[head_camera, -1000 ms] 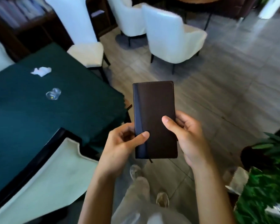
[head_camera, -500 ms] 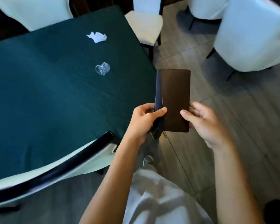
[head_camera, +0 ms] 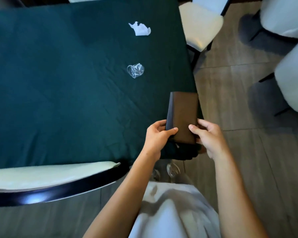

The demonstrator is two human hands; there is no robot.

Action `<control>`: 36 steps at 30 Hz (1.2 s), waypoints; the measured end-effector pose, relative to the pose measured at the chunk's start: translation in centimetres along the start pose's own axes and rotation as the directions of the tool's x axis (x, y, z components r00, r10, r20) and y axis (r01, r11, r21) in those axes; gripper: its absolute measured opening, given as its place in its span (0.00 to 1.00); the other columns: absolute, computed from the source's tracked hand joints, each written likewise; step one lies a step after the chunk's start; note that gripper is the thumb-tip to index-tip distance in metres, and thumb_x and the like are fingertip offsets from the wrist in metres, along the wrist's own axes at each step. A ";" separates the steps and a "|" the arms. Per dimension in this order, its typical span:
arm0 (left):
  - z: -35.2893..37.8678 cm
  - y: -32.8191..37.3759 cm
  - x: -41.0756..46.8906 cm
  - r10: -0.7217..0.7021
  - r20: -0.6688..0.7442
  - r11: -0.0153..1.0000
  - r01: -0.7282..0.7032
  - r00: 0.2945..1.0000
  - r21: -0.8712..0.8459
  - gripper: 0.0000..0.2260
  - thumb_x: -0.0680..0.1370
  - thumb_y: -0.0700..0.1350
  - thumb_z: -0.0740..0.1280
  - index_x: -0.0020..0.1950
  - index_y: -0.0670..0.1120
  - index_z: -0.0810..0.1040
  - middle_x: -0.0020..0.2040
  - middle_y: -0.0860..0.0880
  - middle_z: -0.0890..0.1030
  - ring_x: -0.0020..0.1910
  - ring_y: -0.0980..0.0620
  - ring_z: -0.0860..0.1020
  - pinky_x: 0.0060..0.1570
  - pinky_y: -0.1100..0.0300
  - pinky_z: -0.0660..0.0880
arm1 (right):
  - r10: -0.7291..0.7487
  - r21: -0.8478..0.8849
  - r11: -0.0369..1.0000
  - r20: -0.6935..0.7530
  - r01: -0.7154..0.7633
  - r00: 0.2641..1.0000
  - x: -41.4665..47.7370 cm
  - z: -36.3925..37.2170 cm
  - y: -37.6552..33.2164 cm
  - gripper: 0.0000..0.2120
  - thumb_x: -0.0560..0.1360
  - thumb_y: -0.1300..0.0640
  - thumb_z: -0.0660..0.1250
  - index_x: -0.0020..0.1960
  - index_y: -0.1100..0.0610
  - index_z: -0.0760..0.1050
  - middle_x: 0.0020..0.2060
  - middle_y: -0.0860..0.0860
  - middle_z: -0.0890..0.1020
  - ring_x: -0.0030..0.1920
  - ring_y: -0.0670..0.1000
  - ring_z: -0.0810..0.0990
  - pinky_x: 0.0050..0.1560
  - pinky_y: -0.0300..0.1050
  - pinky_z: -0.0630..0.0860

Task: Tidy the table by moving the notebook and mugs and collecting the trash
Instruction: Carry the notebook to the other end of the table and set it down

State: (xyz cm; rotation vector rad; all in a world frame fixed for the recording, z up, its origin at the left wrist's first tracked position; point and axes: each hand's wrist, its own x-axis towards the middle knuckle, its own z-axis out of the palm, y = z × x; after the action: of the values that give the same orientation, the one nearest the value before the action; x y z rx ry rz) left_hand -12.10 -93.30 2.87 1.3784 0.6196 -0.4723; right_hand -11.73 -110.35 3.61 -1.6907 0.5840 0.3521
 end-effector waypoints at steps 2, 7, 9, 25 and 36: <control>0.2 -0.9 1.7 -0.024 -0.048 1.000 0.024 0.999 0.011 0.20 0.76 0.38 0.76 0.68 0.44 0.79 0.58 0.46 0.87 0.51 0.52 0.86 0.33 0.72 0.78 | 0.015 -0.019 1.000 0.038 -0.014 0.999 2.0 0.4 0.6 0.19 0.80 0.57 0.70 0.70 0.56 0.77 0.55 0.49 0.83 0.57 0.55 0.82 0.50 0.47 0.82; 1.2 -2.9 5.7 -0.076 -0.202 0.993 0.092 0.976 0.070 0.22 0.75 0.36 0.76 0.69 0.40 0.79 0.59 0.46 0.86 0.56 0.47 0.85 0.53 0.58 0.83 | 0.094 -0.113 0.990 0.086 -0.084 0.992 6.3 1.6 2.5 0.21 0.78 0.57 0.72 0.70 0.55 0.77 0.58 0.52 0.85 0.57 0.56 0.84 0.60 0.59 0.82; 1.8 -3.5 6.6 -0.097 -0.242 0.984 0.130 0.965 0.125 0.25 0.72 0.39 0.77 0.68 0.42 0.80 0.59 0.47 0.87 0.57 0.46 0.85 0.60 0.51 0.82 | 0.132 -0.131 0.984 0.102 -0.118 0.986 7.8 1.5 3.5 0.21 0.77 0.56 0.73 0.69 0.55 0.78 0.58 0.53 0.86 0.56 0.57 0.85 0.59 0.61 0.83; 6.3 -3.0 6.9 0.179 -0.219 0.538 0.091 0.959 0.838 0.32 0.78 0.40 0.70 0.80 0.47 0.62 0.67 0.40 0.72 0.66 0.39 0.73 0.60 0.48 0.76 | -0.208 -0.672 0.678 0.214 0.298 0.954 11.2 0.1 4.3 0.37 0.72 0.56 0.77 0.77 0.47 0.66 0.68 0.53 0.74 0.67 0.56 0.76 0.65 0.56 0.78; 5.6 -2.1 6.8 0.116 -0.112 0.392 0.058 0.987 0.918 0.33 0.79 0.42 0.67 0.82 0.55 0.59 0.67 0.40 0.71 0.60 0.39 0.77 0.50 0.48 0.79 | -0.183 -0.728 0.585 0.311 0.357 0.933 11.9 0.5 3.3 0.33 0.70 0.51 0.76 0.73 0.51 0.71 0.71 0.54 0.71 0.68 0.57 0.73 0.65 0.51 0.75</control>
State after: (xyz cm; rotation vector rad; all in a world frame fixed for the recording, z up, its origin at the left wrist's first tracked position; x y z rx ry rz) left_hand -7.56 -98.86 -2.69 2.5485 0.4384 -0.7419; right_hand -3.72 -112.46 -5.51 -2.5097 -0.0422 0.6032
